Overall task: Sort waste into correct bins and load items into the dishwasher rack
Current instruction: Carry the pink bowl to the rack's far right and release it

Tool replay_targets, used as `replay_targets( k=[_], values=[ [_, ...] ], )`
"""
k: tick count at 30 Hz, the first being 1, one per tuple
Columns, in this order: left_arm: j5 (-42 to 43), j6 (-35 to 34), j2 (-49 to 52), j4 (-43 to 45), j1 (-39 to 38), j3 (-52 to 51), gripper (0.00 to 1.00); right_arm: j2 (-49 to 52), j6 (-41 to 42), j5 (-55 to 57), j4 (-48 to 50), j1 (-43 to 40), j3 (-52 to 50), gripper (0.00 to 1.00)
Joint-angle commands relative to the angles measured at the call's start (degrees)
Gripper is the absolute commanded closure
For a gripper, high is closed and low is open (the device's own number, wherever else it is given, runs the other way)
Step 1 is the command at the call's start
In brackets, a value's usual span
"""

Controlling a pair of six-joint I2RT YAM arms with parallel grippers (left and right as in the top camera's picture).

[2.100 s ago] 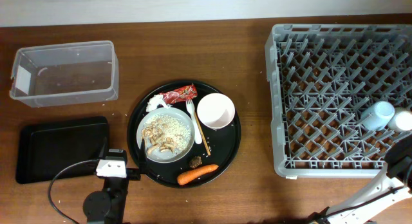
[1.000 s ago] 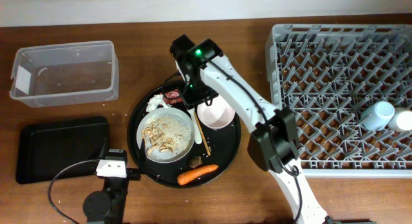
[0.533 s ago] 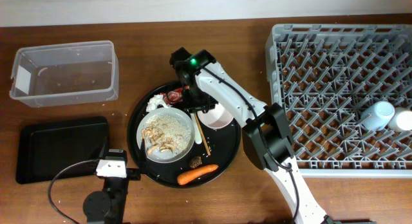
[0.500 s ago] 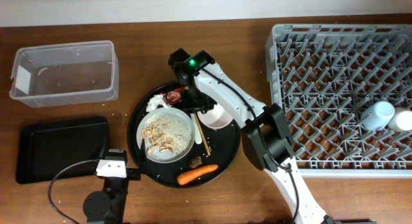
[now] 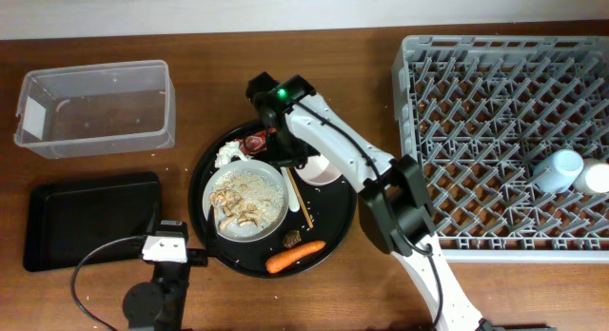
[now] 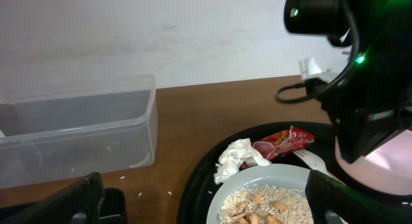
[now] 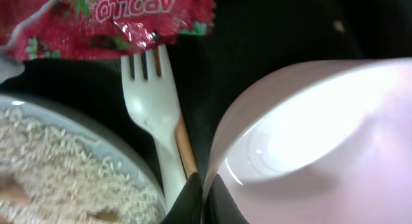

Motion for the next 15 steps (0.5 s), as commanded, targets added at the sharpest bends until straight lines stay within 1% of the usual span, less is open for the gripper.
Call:
replay_targets(
  k=[1,4,6,7,8,10,11,13,15],
  values=[
    [0.0,0.9,-0.2,-0.1,-0.2,-0.3,0.01,-9.6,-1.6,-2.7,-0.4,-3.1,-0.1,0.96],
    [0.0,0.9,-0.2,-0.1,-0.2,-0.3,0.01,-17.1,-5.3,-7.0,-0.5,-7.3,-0.1,0.96],
    [0.0,0.9,-0.2,-0.1,-0.2,-0.3,0.01,-21.8,-8.1,-9.0,-1.1,-12.1,-0.1,0.96],
    [0.0,0.9,-0.2,-0.1,-0.2,-0.3,0.01,-24.2,-10.9,-11.3,-1.4,-15.9,-0.1,0.96],
    [0.0,0.9,-0.2,-0.1,-0.2,-0.3,0.01,-26.1,-16.6,-17.4,-1.9,-23.8,-0.1,0.96],
    [0.0,0.9,-0.2,-0.1,-0.2,-0.3,0.01,-26.1,-20.3,-24.7,-3.3,-30.7,-0.2,0.96],
    [0.0,0.9,-0.2,-0.1,-0.2,-0.3,0.01,-25.7,-24.3,-30.7,-4.4,-36.0,-0.2,0.96],
    [0.0,0.9,-0.2,-0.1,-0.2,-0.3,0.01,-25.0,-29.5,-38.8,-5.1,-45.8,-0.4,0.96],
    [0.0,0.9,-0.2,-0.1,-0.2,-0.3,0.01,-24.4,-31.6,-41.2,-5.3,-53.5,-0.4,0.96]
  ],
)
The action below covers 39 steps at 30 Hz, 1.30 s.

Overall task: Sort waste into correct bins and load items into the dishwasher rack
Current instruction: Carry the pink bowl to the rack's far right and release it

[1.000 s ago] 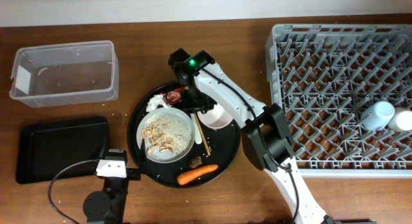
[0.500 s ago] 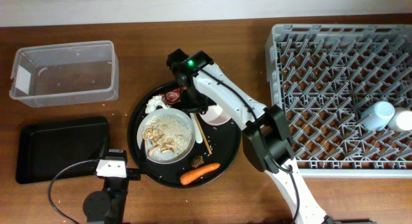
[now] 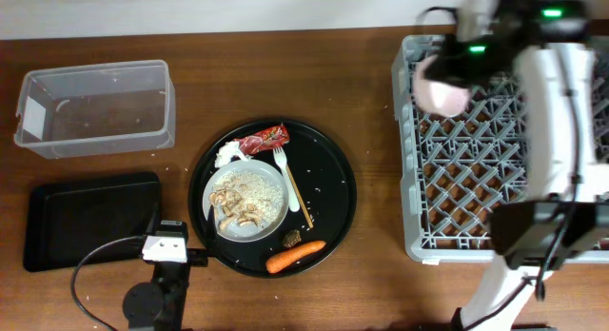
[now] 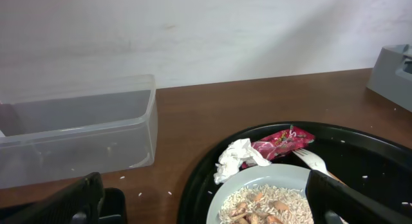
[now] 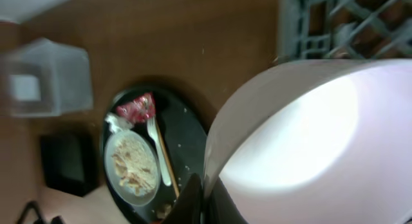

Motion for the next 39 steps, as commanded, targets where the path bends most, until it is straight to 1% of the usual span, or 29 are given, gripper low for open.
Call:
replay_targets(
  k=[1,3,4,5,6,9,12,15,20,24,27,30,39],
  values=[
    [0.0,0.9,-0.2,-0.1,-0.2,-0.3,0.01,1.0,-6.8,-10.1,-0.5,-10.2,-0.2,0.96],
    [0.0,0.9,-0.2,-0.1,-0.2,-0.3,0.01,2.7,-7.0,-10.6,-1.2,-16.4,-0.3,0.96],
    [0.0,0.9,-0.2,-0.1,-0.2,-0.3,0.01,3.7,-9.0,-12.0,-1.3,-18.5,-0.4,0.96],
    [0.0,0.9,-0.2,-0.1,-0.2,-0.3,0.01,4.7,-13.2,-16.1,-1.4,-20.3,-0.9,0.96],
    [0.0,0.9,-0.2,-0.1,-0.2,-0.3,0.01,5.6,-15.4,-19.8,-1.6,-21.4,-1.6,0.96],
    [0.0,0.9,-0.2,-0.1,-0.2,-0.3,0.01,7.4,-22.1,-27.1,-0.5,-21.7,-5.7,0.96],
    [0.0,0.9,-0.2,0.0,-0.2,-0.3,0.00,9.1,-22.6,-31.1,3.8,-21.3,-9.3,0.96],
    [0.0,0.9,-0.2,-0.1,-0.2,-0.3,0.00,10.8,-22.5,-34.2,7.1,-21.3,-9.8,0.96],
    [0.0,0.9,-0.2,-0.1,-0.2,-0.3,0.01,11.4,-22.5,-33.9,9.5,-21.4,-9.8,0.96],
    [0.0,0.9,-0.2,-0.1,-0.2,-0.3,0.01,11.4,-22.5,-30.1,9.5,-21.5,-10.0,0.96],
    [0.0,0.9,-0.2,-0.1,-0.2,-0.3,0.01,11.4,-19.7,-25.9,9.5,-23.0,-10.1,0.96],
    [0.0,0.9,-0.2,-0.1,-0.2,-0.3,0.01,11.4,-19.7,-26.0,9.2,-24.1,-10.4,0.96],
    [0.0,0.9,-0.2,-0.1,-0.2,-0.3,0.01,11.4,-19.7,-26.3,10.6,-24.1,-13.4,0.96]
  ],
)
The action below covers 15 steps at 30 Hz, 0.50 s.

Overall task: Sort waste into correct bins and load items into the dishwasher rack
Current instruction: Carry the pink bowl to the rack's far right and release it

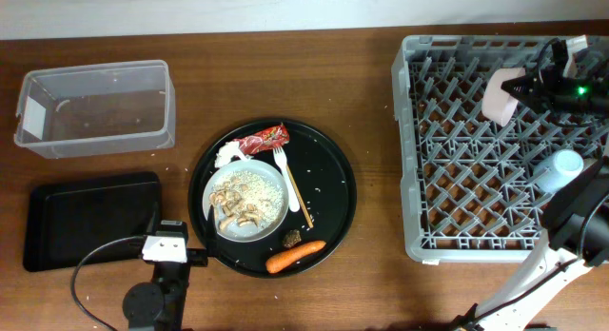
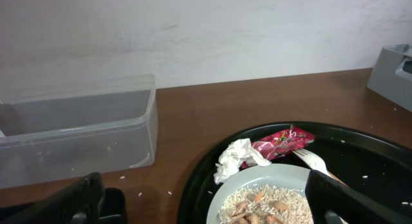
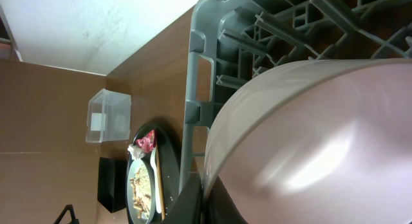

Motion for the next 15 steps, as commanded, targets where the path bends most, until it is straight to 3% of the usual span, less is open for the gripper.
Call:
replay_targets(
  k=[1,11,15],
  values=[
    [0.0,0.9,-0.2,-0.1,-0.2,-0.3,0.01,0.2,0.2,-0.4,0.0,0.1,-0.9,0.96],
    [0.0,0.9,-0.2,-0.1,-0.2,-0.3,0.01,0.3,0.0,0.2,-2.1,-0.8,-1.6,0.96],
    [0.0,0.9,-0.2,-0.1,-0.2,-0.3,0.01,0.3,3.1,8.6,-2.6,-1.0,-1.7,0.96]
  ],
)
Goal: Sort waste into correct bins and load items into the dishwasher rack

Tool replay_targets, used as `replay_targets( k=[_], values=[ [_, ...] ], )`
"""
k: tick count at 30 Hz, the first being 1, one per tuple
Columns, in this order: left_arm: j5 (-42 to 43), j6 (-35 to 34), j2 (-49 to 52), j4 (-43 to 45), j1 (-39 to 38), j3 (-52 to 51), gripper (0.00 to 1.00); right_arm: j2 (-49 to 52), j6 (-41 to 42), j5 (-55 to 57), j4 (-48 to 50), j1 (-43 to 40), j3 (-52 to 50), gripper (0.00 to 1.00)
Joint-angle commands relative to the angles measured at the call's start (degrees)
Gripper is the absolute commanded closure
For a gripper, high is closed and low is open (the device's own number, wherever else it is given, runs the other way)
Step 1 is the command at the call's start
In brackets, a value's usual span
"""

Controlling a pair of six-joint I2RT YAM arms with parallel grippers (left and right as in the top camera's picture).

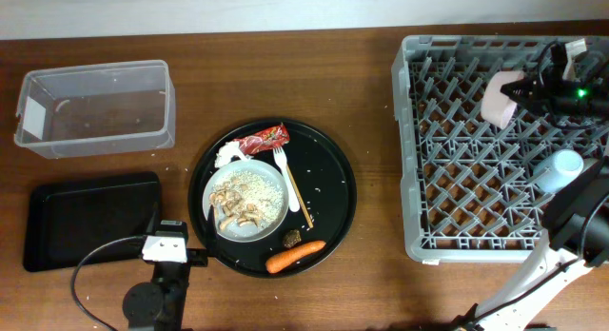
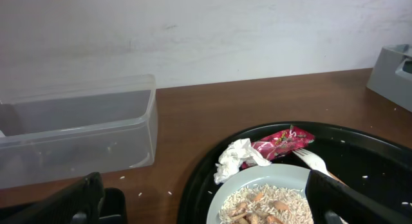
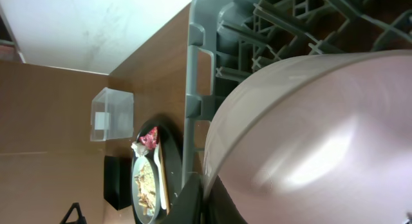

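Note:
My right gripper (image 1: 521, 86) is shut on the rim of a pink bowl (image 1: 500, 96), held on edge over the upper right of the grey dishwasher rack (image 1: 447, 226). In the right wrist view the pink bowl (image 3: 309, 134) fills the frame, pinched at its rim by the right gripper (image 3: 205, 188). The black tray (image 1: 335, 193) holds a bowl of rice (image 1: 249, 200), a white fork (image 1: 286, 175), a chopstick, a red wrapper (image 1: 265, 138), a crumpled tissue (image 1: 226, 152) and a carrot (image 1: 295, 256). My left gripper (image 2: 206, 205) stands open at the tray's near left edge.
A clear plastic bin (image 1: 95, 107) stands at the far left, a black bin (image 1: 90, 220) in front of it. A pale blue cup (image 1: 557, 169) lies in the rack at the right. A small dark scrap (image 1: 290, 238) lies on the tray by the carrot.
The right gripper and the pink bowl have barely shifted over the rack's upper right. The left arm and the tray's contents are unchanged.
At first my right gripper was shut on the pink bowl's rim on the black tray, beside the fork. Then it held the bowl above the rack's upper left corner. Later the bowl was at the rack's upper right, on edge, where it stays now.

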Motion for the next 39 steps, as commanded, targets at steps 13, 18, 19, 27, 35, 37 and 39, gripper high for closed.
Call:
replay_targets(
  k=[13,18,19,27,35,37,39],
  values=[
    [0.0,0.9,-0.2,-0.1,-0.2,-0.3,0.01,0.3,15.9,28.8,-14.0,-4.1,17.8,0.67],
    [0.0,0.9,-0.2,-0.1,-0.2,-0.3,0.01,0.2,19.7,32.9,-20.0,-4.0,26.1,0.25],
    [0.0,0.9,-0.2,-0.1,-0.2,-0.3,0.01,0.0,19.7,32.9,-21.0,-4.0,26.4,0.25],
    [0.0,0.9,-0.2,-0.1,-0.2,-0.3,0.01,-0.5,19.5,32.9,-21.8,0.3,26.4,0.28],
    [0.0,0.9,-0.2,-0.1,-0.2,-0.3,0.01,-3.7,18.0,38.9,-21.8,29.4,26.3,0.27],
    [0.0,0.9,-0.2,-0.1,-0.2,-0.3,0.01,-3.6,19.3,47.4,-21.1,41.6,26.1,0.17],
    [0.0,0.9,-0.2,-0.1,-0.2,-0.3,0.01,-3.5,21.9,54.3,-20.2,49.0,25.9,0.01]
  ],
)
